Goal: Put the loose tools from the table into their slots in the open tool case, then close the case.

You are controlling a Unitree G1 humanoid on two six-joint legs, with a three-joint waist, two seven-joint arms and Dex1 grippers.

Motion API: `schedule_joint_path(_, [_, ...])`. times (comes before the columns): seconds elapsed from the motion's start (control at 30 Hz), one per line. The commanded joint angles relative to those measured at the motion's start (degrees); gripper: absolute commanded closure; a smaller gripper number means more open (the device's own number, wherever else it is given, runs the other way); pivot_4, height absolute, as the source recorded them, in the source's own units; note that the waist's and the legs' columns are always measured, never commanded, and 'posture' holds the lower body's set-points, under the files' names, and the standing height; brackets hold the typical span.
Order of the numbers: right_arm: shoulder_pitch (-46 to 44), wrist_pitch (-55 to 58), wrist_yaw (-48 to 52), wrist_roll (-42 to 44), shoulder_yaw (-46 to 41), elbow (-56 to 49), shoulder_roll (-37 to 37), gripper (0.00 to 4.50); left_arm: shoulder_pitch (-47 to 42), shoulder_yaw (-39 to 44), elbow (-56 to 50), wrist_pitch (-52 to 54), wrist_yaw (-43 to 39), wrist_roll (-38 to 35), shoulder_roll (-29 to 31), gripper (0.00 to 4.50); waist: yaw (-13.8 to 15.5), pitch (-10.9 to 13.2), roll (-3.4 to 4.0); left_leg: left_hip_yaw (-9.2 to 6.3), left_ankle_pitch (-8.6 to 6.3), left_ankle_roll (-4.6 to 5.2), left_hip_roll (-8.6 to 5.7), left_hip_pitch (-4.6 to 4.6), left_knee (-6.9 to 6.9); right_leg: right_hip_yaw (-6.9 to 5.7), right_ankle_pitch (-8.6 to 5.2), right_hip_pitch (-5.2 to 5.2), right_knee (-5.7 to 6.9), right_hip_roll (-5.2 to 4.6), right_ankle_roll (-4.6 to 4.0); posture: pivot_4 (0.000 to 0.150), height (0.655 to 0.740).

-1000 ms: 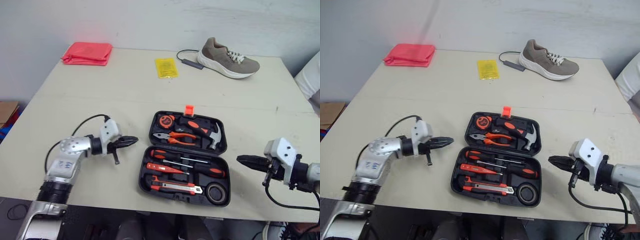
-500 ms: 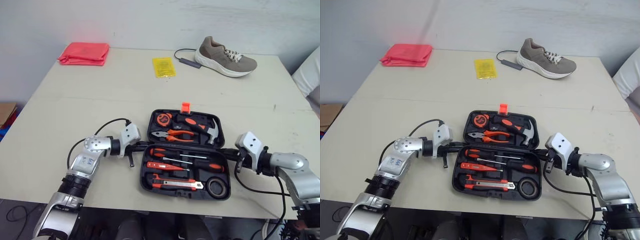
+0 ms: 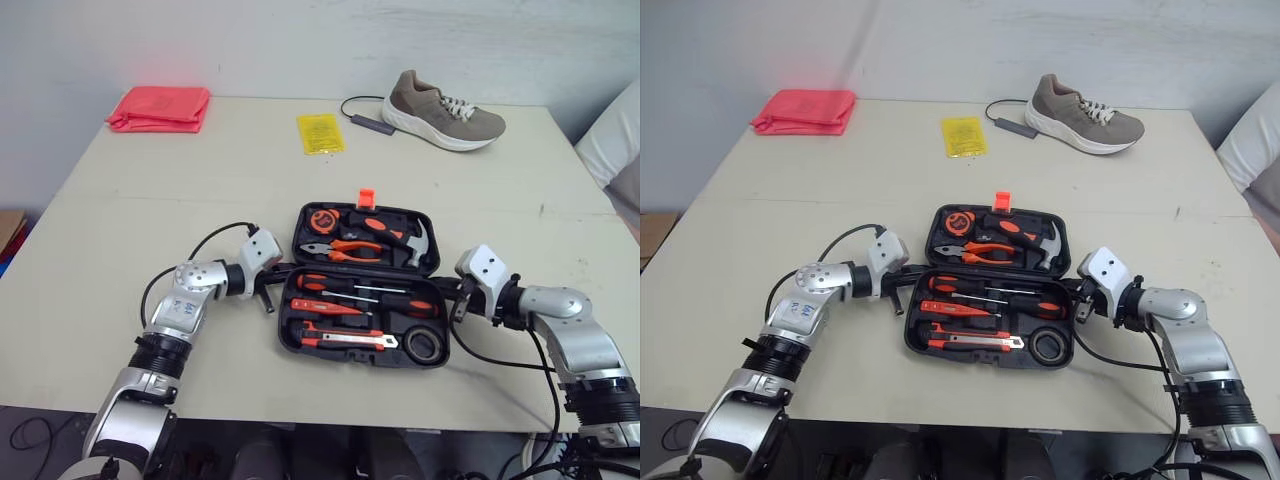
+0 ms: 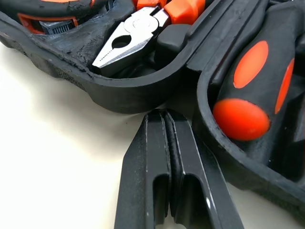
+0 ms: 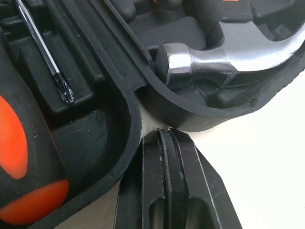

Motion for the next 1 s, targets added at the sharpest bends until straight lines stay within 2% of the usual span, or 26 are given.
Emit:
schedule_joint_path(0.03, [1.3, 2.0, -2.0, 0.3, -4.1, -1.5, -2.9, 4.5, 1.3, 5.3, -1.7, -0.9, -1.0, -3.0, 3.6, 4.46, 0.0, 0.0, 0.0, 0.0, 0.0, 0.0, 0.0, 0.0, -0.01, 0.01, 0.0, -0.02, 0.0, -0.01, 0.0, 0.15, 0.74])
schedule_joint_path(0.07, [2.4, 5.1, -0.9, 3.1, -6.1, -3.6, -3.8, 3.99, 1.5, 7.1, -1.7, -0.3, -1.6, -4.3, 4.9, 4.08, 0.0, 0.0, 0.0, 0.01, 0.0, 0.0, 0.0, 0.0, -0.04, 0.02, 0.0, -0.04, 0.0, -0.03, 0.0, 0.15, 0.74])
schedule_joint_path(0.1, [3.5, 8.0, -0.3, 5.4, -7.9, -5.8, -4.7, 3.8, 1.7, 8.4, -1.9, -0.3, -2.1, -5.0, 6.1, 3.95, 0.0, 0.0, 0.01, 0.01, 0.0, 0.0, 0.0, -0.01, -0.05, 0.02, 0.0, -0.05, -0.01, -0.05, -0.01, 0.15, 0.74])
schedule_joint_path(0.17, [4.8, 13.0, -0.5, 8.2, -10.3, -9.1, -5.8, 3.08, 2.0, 9.5, -2.5, -0.6, -2.7, -5.5, 7.8, 3.27, 0.2, 0.0, 0.01, -0.04, 0.0, 0.0, 0.01, -0.22, -0.04, -0.01, 0.0, -0.2, 0.0, -0.12, -0.01, 0.15, 0.74])
schedule_joint_path(0.27, [3.5, 35.4, -2.1, 17.4, -15.4, -15.2, -9.3, 1.56, 0.4, 10.6, -6.5, 15.9, -0.8, -7.6, 10.5, 1.91, 0.3, 0.0, 0.05, -0.1, 0.0, 0.02, -0.02, -0.41, 0.18, -0.05, 0.0, -0.31, 0.12, -0.18, -0.01, 0.15, 0.74])
schedule_joint_path(0.3, [1.7, 43.2, -3.0, 20.5, -17.1, -16.0, -10.1, 1.44, -1.1, 11.4, -8.4, 23.6, -1.3, -10.9, 10.8, 1.81, 0.5, 0.0, 0.04, -0.11, -0.01, 0.04, -0.02, -0.44, 0.21, -0.04, 0.0, -0.33, 0.17, -0.2, -0.01, 0.15, 0.74])
schedule_joint_path(0.33, [-1.1, 50.2, -4.4, 22.9, -18.6, -15.8, -10.1, 0.77, -3.0, 12.0, -10.0, 30.5, -1.1, -13.4, 10.9, 1.18, 0.5, 0.0, 0.04, -0.17, -0.03, 0.07, -0.03, -0.47, 0.31, -0.08, 0.0, -0.33, 0.21, -0.45, -0.01, 0.15, 0.74])
schedule_joint_path(0.37, [-4.3, 56.1, -6.0, 25.1, -20.0, -15.4, -9.6, 0.61, -5.1, 12.6, -11.1, 36.5, -0.3, -15.6, 10.3, 1.03, 0.5, 0.0, 0.03, -0.23, -0.03, 0.08, -0.06, -0.59, 0.35, -0.14, 0.0, -0.36, 0.24, -0.48, -0.01, 0.15, 0.74])
schedule_joint_path(0.4, [-7.5, 61.6, -7.6, 26.6, -20.9, -14.9, -8.9, 0.14, -7.1, 12.9, -11.9, 41.6, 0.9, -17.1, 9.6, 0.61, 0.5, 0.0, 0.02, -0.28, -0.03, 0.09, -0.05, -0.65, 0.48, -0.16, 0.0, -0.39, 0.3, -0.49, -0.01, 0.15, 0.74])
schedule_joint_path(0.43, [-10.3, 65.9, -9.1, 27.1, -20.6, -14.7, -8.5, 0.0, -8.8, 13.3, -12.1, 45.5, 2.4, -18.1, 8.5, 0.12, 0.5, 0.0, 0.02, -0.33, -0.03, 0.1, -0.06, -0.81, 0.6, -0.18, 0.0, -0.54, 0.4, -0.49, -0.01, 0.15, 0.74])
schedule_joint_path(0.6, [-23.2, 77.8, -19.0, 24.4, -20.7, -11.3, -0.2, 0.0, -14.6, 11.4, -10.5, 51.6, 9.6, -16.6, 3.9, 0.05, 0.3, 0.0, 0.02, -0.31, -0.03, 0.08, -0.09, -0.9, 0.57, -0.18, -0.01, -0.66, 0.41, -0.45, -0.01, 0.15, 0.74])
schedule_joint_path(0.67, [-25.1, 77.8, -21.3, 22.8, -19.2, -9.3, 1.0, 0.0, -16.1, 10.7, -9.2, 52.1, 10.9, -16.0, 2.8, 0.05, 0.3, 0.0, 0.02, -0.15, -0.02, 0.07, -0.08, -0.99, 0.57, -0.07, -0.01, -0.85, 0.53, -0.15, -0.01, 0.15, 0.74])
schedule_joint_path(1.0, [-28.3, 71.8, -24.8, 18.9, -13.5, 1.1, 2.2, 0.0, -19.6, 7.6, -2.7, 51.7, 14.1, -13.8, -0.7, 0.05, 0.4, 0.0, 0.02, -0.11, 0.0, 0.05, -0.07, -1.41, 0.79, -0.05, 0.01, -1.22, 0.83, -0.03, 0.03, 0.15, 0.74])
